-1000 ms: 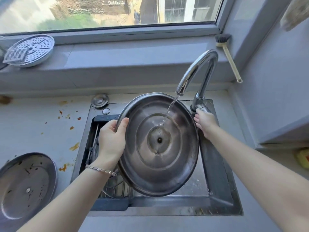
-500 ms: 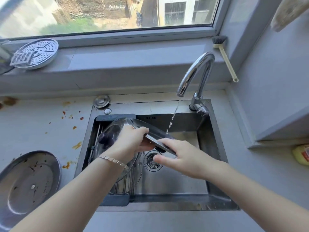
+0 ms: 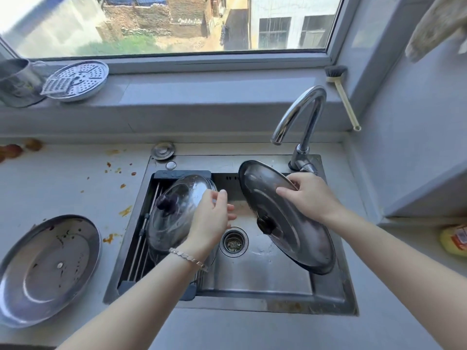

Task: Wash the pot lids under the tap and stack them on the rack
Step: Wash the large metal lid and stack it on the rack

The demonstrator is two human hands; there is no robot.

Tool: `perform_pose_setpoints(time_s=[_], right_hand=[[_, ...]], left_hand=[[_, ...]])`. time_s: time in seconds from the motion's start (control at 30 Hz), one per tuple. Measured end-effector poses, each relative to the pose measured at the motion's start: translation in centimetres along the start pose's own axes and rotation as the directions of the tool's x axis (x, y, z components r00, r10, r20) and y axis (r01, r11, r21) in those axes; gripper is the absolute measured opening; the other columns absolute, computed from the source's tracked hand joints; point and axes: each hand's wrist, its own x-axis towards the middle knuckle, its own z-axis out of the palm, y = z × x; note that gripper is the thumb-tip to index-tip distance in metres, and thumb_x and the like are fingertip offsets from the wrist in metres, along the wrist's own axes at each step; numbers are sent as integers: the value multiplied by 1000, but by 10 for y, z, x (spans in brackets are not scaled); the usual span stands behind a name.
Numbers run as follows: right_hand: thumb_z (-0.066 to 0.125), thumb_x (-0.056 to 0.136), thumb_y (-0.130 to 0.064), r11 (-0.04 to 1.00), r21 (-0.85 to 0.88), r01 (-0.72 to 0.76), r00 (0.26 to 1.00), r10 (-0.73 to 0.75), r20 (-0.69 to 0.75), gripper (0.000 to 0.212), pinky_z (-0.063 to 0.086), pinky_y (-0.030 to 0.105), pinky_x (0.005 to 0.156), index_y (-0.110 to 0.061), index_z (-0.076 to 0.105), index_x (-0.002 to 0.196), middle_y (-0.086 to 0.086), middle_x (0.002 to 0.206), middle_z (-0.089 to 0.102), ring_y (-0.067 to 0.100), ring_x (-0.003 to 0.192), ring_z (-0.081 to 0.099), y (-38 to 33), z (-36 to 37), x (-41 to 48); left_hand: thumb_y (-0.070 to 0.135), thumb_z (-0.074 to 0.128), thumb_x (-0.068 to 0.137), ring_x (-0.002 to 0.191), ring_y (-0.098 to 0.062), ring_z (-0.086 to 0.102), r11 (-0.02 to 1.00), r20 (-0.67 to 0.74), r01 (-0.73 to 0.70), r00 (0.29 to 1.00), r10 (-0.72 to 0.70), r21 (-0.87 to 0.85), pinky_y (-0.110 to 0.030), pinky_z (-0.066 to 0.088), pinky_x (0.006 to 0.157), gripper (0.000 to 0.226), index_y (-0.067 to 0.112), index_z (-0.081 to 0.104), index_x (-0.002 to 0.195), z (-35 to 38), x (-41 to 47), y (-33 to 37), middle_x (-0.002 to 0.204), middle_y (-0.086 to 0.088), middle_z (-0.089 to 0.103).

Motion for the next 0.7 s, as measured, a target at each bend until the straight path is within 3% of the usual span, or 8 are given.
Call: perform_pose_setpoints(time_s=[0.13,0.23,0.33,0.43,0.57,0.63,0.7], right_hand=[[62,83,-21,1000,-16,-4,998,5,62,27,31,27,53,-6,57,60,1,57,49,16,58,42,-4,7,-3],[62,82,-20,999,-11,41,999,-41,4,36,29,30,51,-16,44,50,-2,50,43,17,53,39,-10,14,-7],[61,83,-22,991,-132,13,998,-5,56,29,32,31,54,-6,51,61,5,58,48,25,61,44,-8,21,-5],[61,84,-21,980,-179,83,994,-69,84,35,30,32,53,-4,46,56,6,56,44,25,59,42,-13,21,-4],[60,82,-19,950,-189,247,962,-265,-74,46,30,31,53,-13,33,46,-1,45,34,13,48,30,-52,-3,-14],[62,80,-18,948,-109,298,933,-313,-176,42,28,22,46,-10,40,44,0,40,39,15,45,34,-77,-20,-19],[64,79,-18,937,28,349,915,-335,-225,32,41,21,48,-5,56,51,-1,42,52,16,44,46,-102,-35,-22]], left_hand=[[21,40,97,69,-16,65,998,-20,48,999,-47,33,-37,53,68,10,15,45,90,-4,-7,-25,89,-7,63],[16,43,94,72,-15,68,996,-40,44,998,-41,81,-42,53,78,11,21,47,85,-12,-13,-37,89,-5,65],[14,44,93,73,-14,69,995,-76,41,996,-34,87,-43,54,80,12,22,49,84,-22,-17,-42,90,-5,66],[13,44,93,73,-14,69,996,-114,49,993,-41,70,-43,53,81,13,22,49,85,-33,-20,-47,90,-5,66],[13,44,94,76,-17,69,997,-178,81,981,-77,17,-45,54,79,12,19,50,86,-49,-25,-56,92,-7,66],[12,44,94,78,-18,69,995,-211,94,973,-95,-10,-43,55,76,12,19,50,86,-58,-27,-61,93,-7,66],[12,44,94,79,-20,69,995,-240,99,965,-100,-20,-44,55,77,13,19,50,86,-68,-30,-65,92,-7,66]])
